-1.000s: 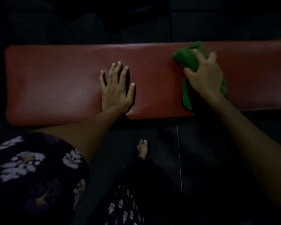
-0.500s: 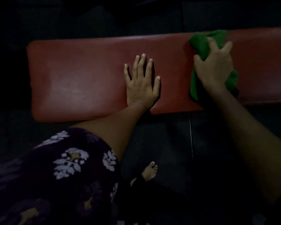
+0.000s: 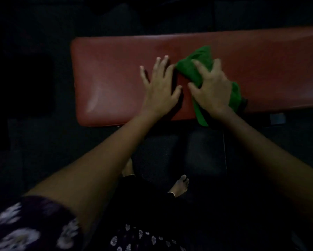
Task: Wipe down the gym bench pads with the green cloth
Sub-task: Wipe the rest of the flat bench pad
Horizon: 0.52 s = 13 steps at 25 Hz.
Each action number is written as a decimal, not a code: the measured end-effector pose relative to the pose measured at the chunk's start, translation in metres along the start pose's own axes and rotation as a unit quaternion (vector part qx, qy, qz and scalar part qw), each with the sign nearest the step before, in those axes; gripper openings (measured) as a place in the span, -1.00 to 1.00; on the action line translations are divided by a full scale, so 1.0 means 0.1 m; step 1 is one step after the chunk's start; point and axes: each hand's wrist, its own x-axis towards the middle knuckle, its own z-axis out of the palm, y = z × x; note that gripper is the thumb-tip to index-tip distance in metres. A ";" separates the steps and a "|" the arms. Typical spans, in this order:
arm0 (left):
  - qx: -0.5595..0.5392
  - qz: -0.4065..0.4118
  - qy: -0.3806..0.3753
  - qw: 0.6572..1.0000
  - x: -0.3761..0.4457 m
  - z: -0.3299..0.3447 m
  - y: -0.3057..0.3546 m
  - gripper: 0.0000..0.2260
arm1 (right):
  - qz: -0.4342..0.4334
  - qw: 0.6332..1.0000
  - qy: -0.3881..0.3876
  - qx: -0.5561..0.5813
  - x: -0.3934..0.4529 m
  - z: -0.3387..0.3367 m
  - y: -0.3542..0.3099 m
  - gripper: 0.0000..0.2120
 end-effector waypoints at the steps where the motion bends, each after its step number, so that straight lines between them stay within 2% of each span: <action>1: 0.011 -0.024 0.012 1.000 -0.10 -0.10 -0.29 -0.45 | -0.084 0.996 -0.034 -0.017 -0.06 0.02 -0.02 -0.43; 2: 0.029 -0.044 0.020 0.998 -0.19 -0.20 -0.58 -0.42 | -0.126 0.990 -0.054 -0.032 -0.05 0.00 0.00 -0.42; 3: 0.051 -0.052 0.021 0.997 -0.28 -0.30 -0.84 -0.39 | -0.108 0.992 -0.050 -0.044 0.00 -0.03 0.05 -0.41; 4: 0.076 -0.048 0.021 0.996 -0.34 -0.39 -1.05 -0.36 | -0.030 0.999 -0.025 -0.038 0.07 -0.03 0.06 -0.42; 5: 0.104 -0.036 0.016 0.994 -0.38 -0.46 -1.21 -0.34 | 0.094 0.995 0.016 -0.004 0.14 -0.01 0.02 -0.43; 6: 0.130 -0.023 0.010 0.991 -0.40 -0.50 -1.31 -0.33 | 0.215 0.975 0.045 0.037 0.19 0.01 -0.10 -0.45; 7: 0.146 -0.010 0.002 0.989 -0.41 -0.53 -1.38 -0.33 | 0.267 0.960 0.053 0.058 0.20 0.04 -0.31 -0.46; 8: 0.148 0.003 -0.004 0.989 -0.41 -0.53 -1.42 -0.33 | 0.243 0.968 0.045 0.051 0.20 0.07 -0.53 -0.47; 10: 0.131 0.027 0.004 0.991 -0.42 -0.52 -1.48 -0.36 | 0.046 0.999 0.002 0.008 0.18 0.11 -0.86 -0.46; 11: 0.122 0.038 0.015 0.992 -0.42 -0.51 -1.53 -0.39 | -0.055 0.998 -0.035 -0.007 0.20 0.08 -0.89 -0.45; 12: 0.112 0.043 0.031 0.992 -0.42 -0.50 -1.57 -0.42 | -0.120 0.990 -0.068 -0.020 0.27 0.03 -0.83 -0.44; 13: 0.102 0.044 0.043 0.993 -0.42 -0.50 -1.59 -0.45 | -0.141 0.985 -0.089 -0.036 0.36 -0.02 -0.73 -0.43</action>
